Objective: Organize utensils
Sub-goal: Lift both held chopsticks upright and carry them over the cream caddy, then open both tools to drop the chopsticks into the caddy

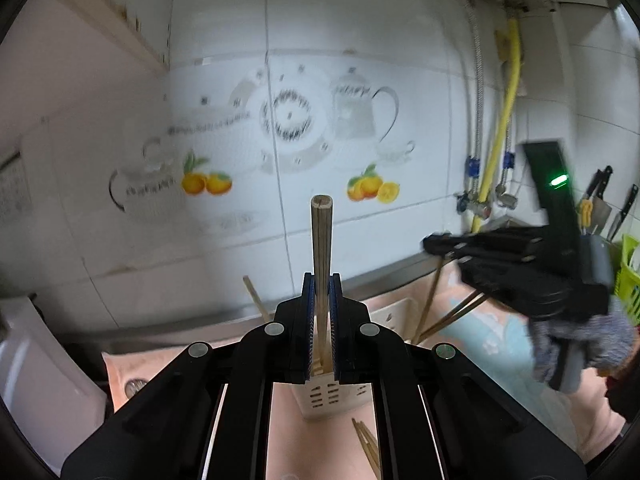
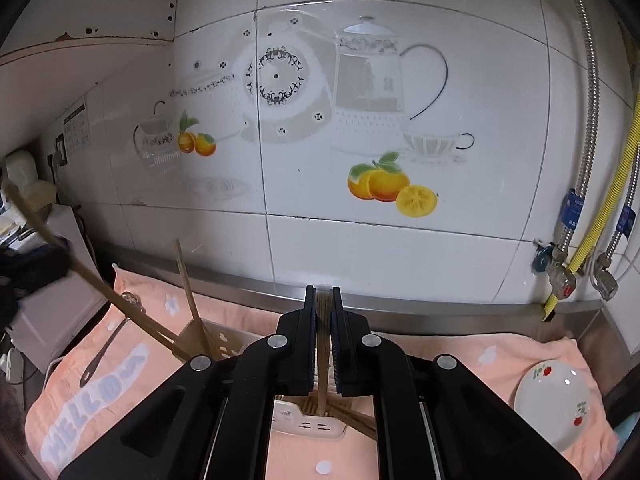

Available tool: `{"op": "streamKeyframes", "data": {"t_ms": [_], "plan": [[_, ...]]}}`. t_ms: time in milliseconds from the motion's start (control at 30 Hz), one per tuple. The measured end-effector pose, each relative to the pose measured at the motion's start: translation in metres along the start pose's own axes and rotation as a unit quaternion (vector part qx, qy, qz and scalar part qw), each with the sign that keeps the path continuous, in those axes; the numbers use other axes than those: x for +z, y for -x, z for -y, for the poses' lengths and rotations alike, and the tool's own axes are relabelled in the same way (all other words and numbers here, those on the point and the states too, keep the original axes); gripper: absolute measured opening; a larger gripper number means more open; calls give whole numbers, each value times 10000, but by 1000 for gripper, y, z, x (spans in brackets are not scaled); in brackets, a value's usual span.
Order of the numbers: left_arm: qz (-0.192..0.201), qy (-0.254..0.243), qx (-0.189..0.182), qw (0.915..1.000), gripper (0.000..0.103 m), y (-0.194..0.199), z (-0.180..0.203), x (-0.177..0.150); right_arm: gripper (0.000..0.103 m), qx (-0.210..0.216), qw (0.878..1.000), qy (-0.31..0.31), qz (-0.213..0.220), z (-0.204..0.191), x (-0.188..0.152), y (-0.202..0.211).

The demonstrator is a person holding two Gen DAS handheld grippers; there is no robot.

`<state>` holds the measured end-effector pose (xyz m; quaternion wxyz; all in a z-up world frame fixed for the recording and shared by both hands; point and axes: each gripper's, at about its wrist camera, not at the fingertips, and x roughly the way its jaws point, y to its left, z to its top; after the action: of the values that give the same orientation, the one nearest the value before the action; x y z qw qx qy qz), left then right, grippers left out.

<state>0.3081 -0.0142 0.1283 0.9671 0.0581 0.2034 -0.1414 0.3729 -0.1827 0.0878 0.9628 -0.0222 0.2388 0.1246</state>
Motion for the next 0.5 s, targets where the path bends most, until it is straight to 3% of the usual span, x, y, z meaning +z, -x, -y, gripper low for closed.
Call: {"op": "streamKeyframes", "data": {"t_ms": [267, 500], "plan": [[-430, 347, -113, 9984, 6, -30, -19, -21, 15, -98, 9995, 148, 278, -4, -5, 27], [-423, 425, -101, 9981, 8, -26, -22, -27, 16, 134, 9992, 111, 362, -11, -26, 56]]}}
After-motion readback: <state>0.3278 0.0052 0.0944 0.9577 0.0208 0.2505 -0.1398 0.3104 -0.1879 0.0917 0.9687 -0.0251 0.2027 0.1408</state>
